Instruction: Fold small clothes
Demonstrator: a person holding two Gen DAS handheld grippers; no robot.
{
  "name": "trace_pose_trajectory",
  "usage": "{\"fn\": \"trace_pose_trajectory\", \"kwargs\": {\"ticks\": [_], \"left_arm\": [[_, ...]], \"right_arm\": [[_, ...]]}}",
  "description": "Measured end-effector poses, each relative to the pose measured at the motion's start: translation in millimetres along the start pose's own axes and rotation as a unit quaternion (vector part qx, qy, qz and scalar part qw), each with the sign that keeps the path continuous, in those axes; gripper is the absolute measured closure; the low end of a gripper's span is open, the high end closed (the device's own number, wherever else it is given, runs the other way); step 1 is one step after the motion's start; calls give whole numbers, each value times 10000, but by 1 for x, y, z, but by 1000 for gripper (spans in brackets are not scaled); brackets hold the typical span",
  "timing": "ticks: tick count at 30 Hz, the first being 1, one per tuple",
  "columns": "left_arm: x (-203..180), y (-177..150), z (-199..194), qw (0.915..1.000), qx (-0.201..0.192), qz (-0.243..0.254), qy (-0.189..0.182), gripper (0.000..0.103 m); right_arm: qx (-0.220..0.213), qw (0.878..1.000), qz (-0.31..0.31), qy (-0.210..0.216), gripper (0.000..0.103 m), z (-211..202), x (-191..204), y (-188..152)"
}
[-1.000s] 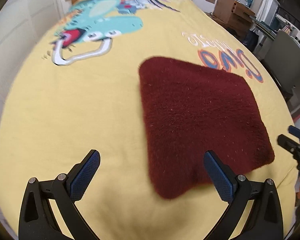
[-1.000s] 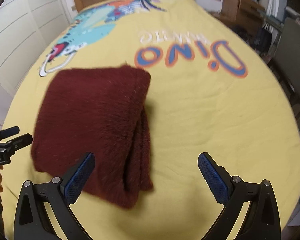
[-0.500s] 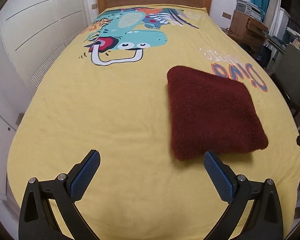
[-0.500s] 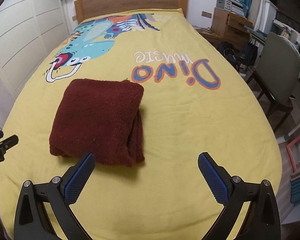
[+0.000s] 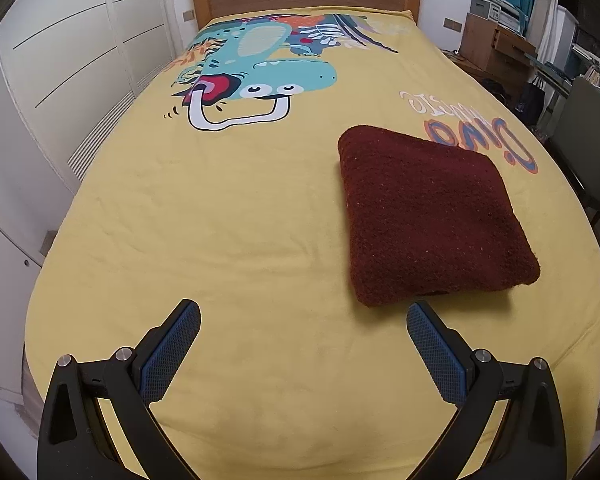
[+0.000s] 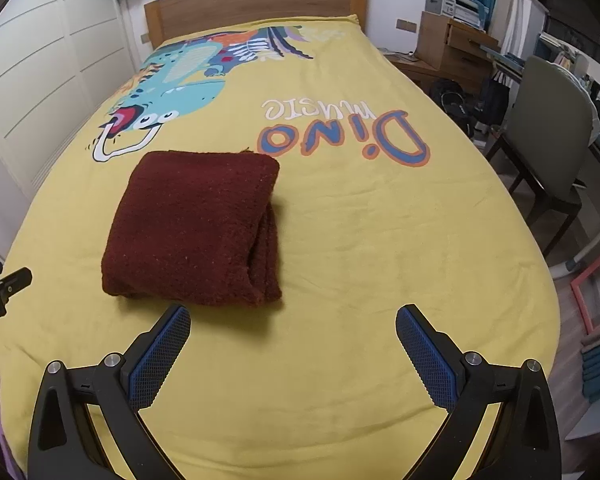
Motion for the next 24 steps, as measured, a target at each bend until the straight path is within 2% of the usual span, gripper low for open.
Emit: {"fn": "trace_pose_trajectory", "kwargs": {"ticks": [24], "left_arm": [[2,2,-1,10000,36,9,-31,1]], "right_arm": [[44,9997,-230,24,0,-2,11,2]]}}
Point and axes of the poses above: each gripper's, at about its wrist camera, not at the fingertips, and z roughly the way its jaws point, x to its left, y to its top, the point moved 9 cm from there along z, roughly the way its jaws point
